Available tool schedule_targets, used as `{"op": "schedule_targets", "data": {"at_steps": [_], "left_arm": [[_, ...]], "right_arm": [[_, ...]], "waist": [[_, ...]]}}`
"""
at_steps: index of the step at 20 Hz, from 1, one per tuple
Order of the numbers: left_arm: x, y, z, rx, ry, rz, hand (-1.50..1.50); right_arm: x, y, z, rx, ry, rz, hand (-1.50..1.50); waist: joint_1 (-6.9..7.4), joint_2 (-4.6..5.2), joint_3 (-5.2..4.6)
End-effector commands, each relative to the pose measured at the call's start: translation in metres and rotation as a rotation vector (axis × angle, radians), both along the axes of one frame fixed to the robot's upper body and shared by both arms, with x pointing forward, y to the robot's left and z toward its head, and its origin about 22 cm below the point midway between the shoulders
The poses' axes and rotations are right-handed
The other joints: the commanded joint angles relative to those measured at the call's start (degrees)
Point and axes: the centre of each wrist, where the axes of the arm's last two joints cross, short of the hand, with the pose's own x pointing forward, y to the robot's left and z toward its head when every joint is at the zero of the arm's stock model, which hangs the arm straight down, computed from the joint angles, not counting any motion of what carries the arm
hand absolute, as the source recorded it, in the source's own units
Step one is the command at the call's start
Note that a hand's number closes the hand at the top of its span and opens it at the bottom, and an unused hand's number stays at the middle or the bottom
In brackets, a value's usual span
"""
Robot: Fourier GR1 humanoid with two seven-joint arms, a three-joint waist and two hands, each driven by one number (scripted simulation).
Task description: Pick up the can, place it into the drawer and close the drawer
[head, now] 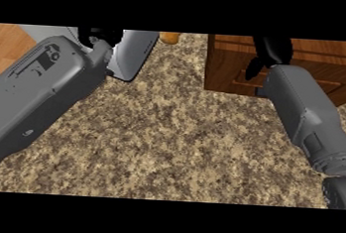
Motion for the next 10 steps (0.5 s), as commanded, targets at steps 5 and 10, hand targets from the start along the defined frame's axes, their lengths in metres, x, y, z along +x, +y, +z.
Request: {"op": "schedule_targets", "data": {"at_steps": [5,10], "left_arm": [[-0.005,0.004,0.004,-0.009,0.004,-0.003,-1.5],[-0.007,0.007,-0.002,0.006,0.012,0.0,-1.5]], "right_arm": [[0.007,0.027,0.02,0.443,0.018,0.098,-1.5],[0.011,0.027,0.031,0.695,0.035,0.144,-1.5]], "waist": [[1.1,-0.38,-0.13],[0.4,-0.48,-0.22]]}}
